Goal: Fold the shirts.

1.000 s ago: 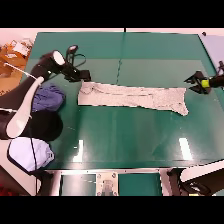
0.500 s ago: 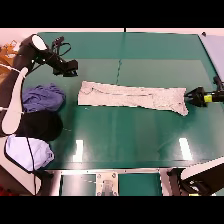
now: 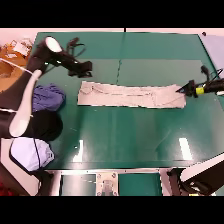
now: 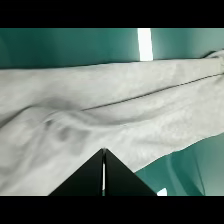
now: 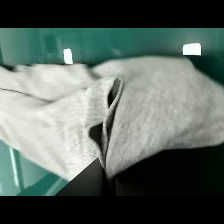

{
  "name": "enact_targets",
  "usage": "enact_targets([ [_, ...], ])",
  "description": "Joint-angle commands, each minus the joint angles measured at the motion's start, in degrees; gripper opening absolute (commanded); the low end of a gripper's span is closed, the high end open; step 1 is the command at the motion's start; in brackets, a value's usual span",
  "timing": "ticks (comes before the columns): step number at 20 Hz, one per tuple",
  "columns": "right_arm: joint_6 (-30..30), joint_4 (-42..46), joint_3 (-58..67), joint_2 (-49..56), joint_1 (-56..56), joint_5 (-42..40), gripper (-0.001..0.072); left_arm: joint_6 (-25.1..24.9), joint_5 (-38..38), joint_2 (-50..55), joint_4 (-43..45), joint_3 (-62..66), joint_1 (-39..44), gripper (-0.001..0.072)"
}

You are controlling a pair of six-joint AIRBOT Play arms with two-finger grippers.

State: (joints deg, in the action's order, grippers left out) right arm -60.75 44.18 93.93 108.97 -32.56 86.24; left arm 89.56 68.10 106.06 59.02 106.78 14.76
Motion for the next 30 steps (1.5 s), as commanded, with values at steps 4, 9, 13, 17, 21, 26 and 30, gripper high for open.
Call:
enact_targets([
  [4, -7.9, -0.9, 8.0, -13.0, 4.2, 9.3, 0.0011, 0.0, -24.9, 9.7, -8.0, -0.7, 20.5, 0.0020],
  [9, -11.7, -1.6, 9.5, -19.3, 11.7, 11.4, 0.0011, -0.6, -40.1, 18.1, -26.3, -0.1, 28.0, 0.0021],
  [13, -12.3, -1.7, 9.5, -19.4, 14.9, 11.3, 0.0011, -1.5, -40.2, 20.1, -29.4, -0.1, 28.9, 0.0020],
  [17, -12.3, -1.7, 9.5, -19.4, 14.8, 11.1, 0.0010, -3.4, -34.0, 18.7, -29.4, -0.1, 25.4, 0.0021],
  [21, -14.1, -7.8, 9.5, -19.4, 15.9, 11.0, 0.0011, -9.2, -15.1, 11.9, -27.5, -0.1, 14.3, 0.0020],
  [26, -18.4, -10.5, 8.3, -19.2, 25.4, 2.1, 0.0011, -9.0, 2.6, -0.3, -15.0, -0.1, -2.8, 0.0020],
  [30, -21.7, -6.2, 2.3, -16.0, 41.0, -14.8, 0.0011, -9.1, 9.6, -5.2, -11.3, -0.1, -13.6, 0.0021],
])
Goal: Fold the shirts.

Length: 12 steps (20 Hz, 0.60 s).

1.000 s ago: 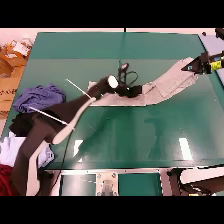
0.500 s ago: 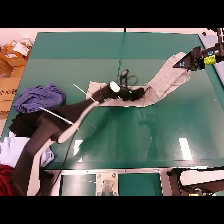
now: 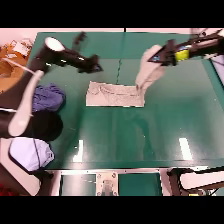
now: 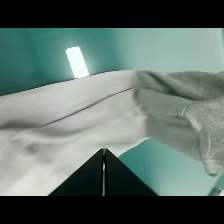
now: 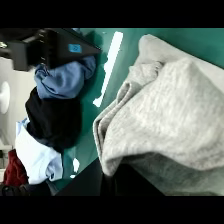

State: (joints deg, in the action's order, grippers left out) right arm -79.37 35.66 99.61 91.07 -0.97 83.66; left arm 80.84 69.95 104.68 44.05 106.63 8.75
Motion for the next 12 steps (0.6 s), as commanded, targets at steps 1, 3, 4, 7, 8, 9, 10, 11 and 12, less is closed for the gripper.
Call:
enact_targets([
  [1, -4.1, 2.7, -5.2, 3.9, 14.1, -17.7, 0.0011, -0.4, 8.8, -4.3, 3.7, 0.0, -9.7, 0.0021],
  [3, -5.1, 1.6, -6.7, 9.1, 23.4, -28.8, 0.0011, -0.6, 10.8, -4.3, 3.7, 0.0, -12.5, 0.0021],
  [4, -5.1, -0.5, -6.5, 12.0, 27.5, -33.7, 0.0011, -1.7, 12.0, -4.3, 3.8, 0.0, -13.5, 0.0021],
  [7, -5.0, -4.9, -5.7, 18.8, 35.8, -48.6, 0.0639, -3.1, 13.7, -4.3, 3.8, 0.0, -14.8, 0.0021],
  [8, -5.1, -5.0, -5.4, 19.1, 35.7, -49.4, 0.0638, -3.6, 13.7, -4.3, 3.8, 0.0, -14.8, 0.0021],
  [9, -5.2, -5.3, -5.2, 18.4, 34.1, -48.0, 0.0631, -3.8, 13.6, -4.3, 3.8, 0.0, -14.8, 0.0021],
  [10, -5.0, -5.0, -5.1, 16.9, 31.1, -44.6, 0.0599, -4.0, 13.7, -4.3, 3.8, 0.0, -14.8, 0.0021],
  [11, -5.0, -4.1, -5.1, 15.2, 27.7, -40.3, 0.0408, -4.0, 13.8, -4.3, 3.8, 0.0, -14.8, 0.0021],
  [12, -4.1, -2.8, -5.1, 13.4, 23.8, -35.5, 0.0142, -4.0, 13.8, -4.3, 3.9, 0.0, -14.8, 0.0021],
])
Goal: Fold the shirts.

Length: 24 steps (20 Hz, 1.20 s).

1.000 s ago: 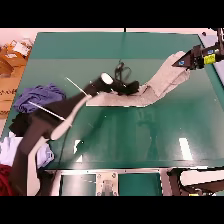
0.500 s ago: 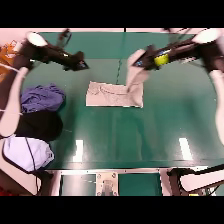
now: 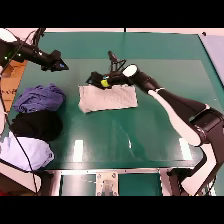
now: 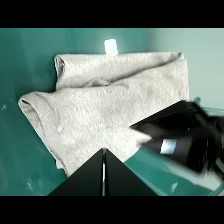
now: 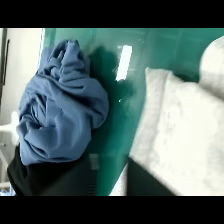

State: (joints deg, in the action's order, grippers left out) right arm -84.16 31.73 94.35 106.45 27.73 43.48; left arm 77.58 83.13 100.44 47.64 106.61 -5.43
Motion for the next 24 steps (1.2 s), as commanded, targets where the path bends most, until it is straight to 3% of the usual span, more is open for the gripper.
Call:
enact_targets([
  [1, 1.2, 3.5, 0.1, -4.0, -9.2, 9.9, 0.0043, -0.7, 0.5, -0.1, 0.7, 0.0, -0.6, 0.0021],
  [3, -0.2, 10.7, -1.3, -8.3, -17.3, 17.0, 0.0011, -0.7, 0.7, -0.1, 1.4, 0.0, -0.6, 0.0021],
  [5, -0.5, 18.1, -6.7, -13.1, -24.5, 18.2, 0.0034, -0.7, 1.2, -0.1, 1.9, 0.0, -0.6, 0.0021],
  [6, -0.1, 19.7, -10.2, -14.6, -27.4, 18.7, 0.0270, -0.7, 1.5, -0.1, 2.0, 0.0, -0.6, 0.0021],
  [7, 1.2, 19.8, -13.7, -15.1, -30.1, 19.6, 0.0556, -0.7, 1.4, -0.1, 2.0, 0.0, -0.6, 0.0021],
  [8, 3.2, 19.8, -16.9, -15.0, -31.7, 20.2, 0.0608, -0.7, 1.5, -0.1, 2.0, 0.0, -0.6, 0.0021],
  [11, 8.3, 17.8, -24.7, -12.5, -32.2, 17.2, 0.0608, -0.7, 1.4, -0.1, 2.2, 0.0, -0.6, 0.0021],
  [15, 15.9, 3.4, -25.1, -5.8, -26.5, 15.5, 0.0608, -0.7, 1.4, -0.1, 2.2, 0.0, -0.6, 0.0021],
  [19, 17.4, -3.4, -20.1, -1.7, -18.3, 11.9, 0.0607, -0.7, 1.3, -0.1, 2.5, 0.0, -0.6, 0.0021],
  [20, 17.1, -3.5, -18.1, -1.4, -17.0, 11.7, 0.0581, -0.7, 1.4, -0.1, 2.9, 0.0, -0.6, 0.0021],
  [21, 16.9, -3.4, -15.8, -1.4, -16.2, 11.8, 0.0245, -0.7, 1.4, -0.1, 3.2, 0.0, -0.6, 0.0021],
  [22, 16.4, -3.4, -13.3, -1.4, -16.0, 12.5, 0.0023, -0.7, 1.4, -0.1, 3.5, 0.0, -0.6, 0.0020],
  [24, 13.8, -2.4, -9.7, -2.6, -16.9, 12.9, 0.0010, -0.7, 1.3, -0.1, 6.3, 0.0, -0.6, 0.0020],
])
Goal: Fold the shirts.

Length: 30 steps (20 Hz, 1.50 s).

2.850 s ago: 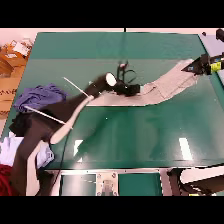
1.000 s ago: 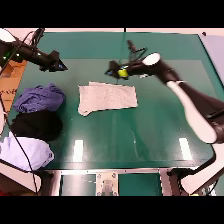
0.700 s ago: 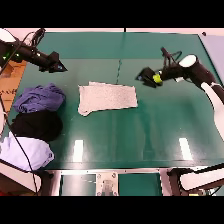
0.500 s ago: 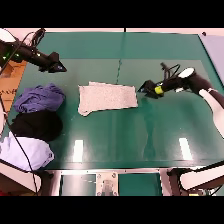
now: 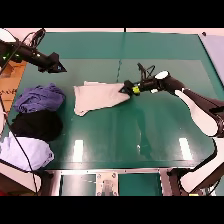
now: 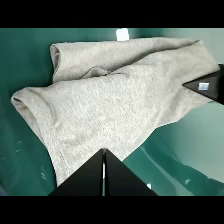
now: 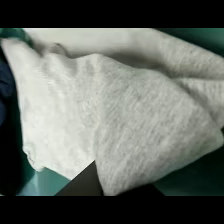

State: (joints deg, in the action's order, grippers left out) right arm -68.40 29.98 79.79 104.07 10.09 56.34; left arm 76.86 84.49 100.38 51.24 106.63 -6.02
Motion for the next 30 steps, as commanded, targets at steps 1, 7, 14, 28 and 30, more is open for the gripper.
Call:
enact_targets([
  [1, -3.2, 0.8, 5.8, -1.6, -0.9, 0.1, 0.0009, 0.2, 0.0, 0.0, 4.9, 0.0, 0.0, 0.0020],
  [7, -15.5, 21.6, 3.0, -15.2, -23.1, 7.0, 0.0009, 1.1, 0.0, 0.0, 15.7, 0.0, 0.0, 0.0020],
  [14, -15.6, 25.7, -15.7, -32.8, -62.6, 7.2, 0.0009, 1.0, 0.0, 0.0, 15.8, 0.0, 0.0, 0.0020],
  [28, -9.2, 31.8, -40.8, -37.9, -94.5, 3.2, 0.0385, 1.0, 0.6, 0.0, 14.3, -0.2, 0.0, 0.0020],
  [30, -16.4, 41.0, -34.3, -37.9, -94.6, 12.0, 0.0351, 1.0, 1.4, 0.0, 14.3, -0.2, 0.0, 0.0020],
])
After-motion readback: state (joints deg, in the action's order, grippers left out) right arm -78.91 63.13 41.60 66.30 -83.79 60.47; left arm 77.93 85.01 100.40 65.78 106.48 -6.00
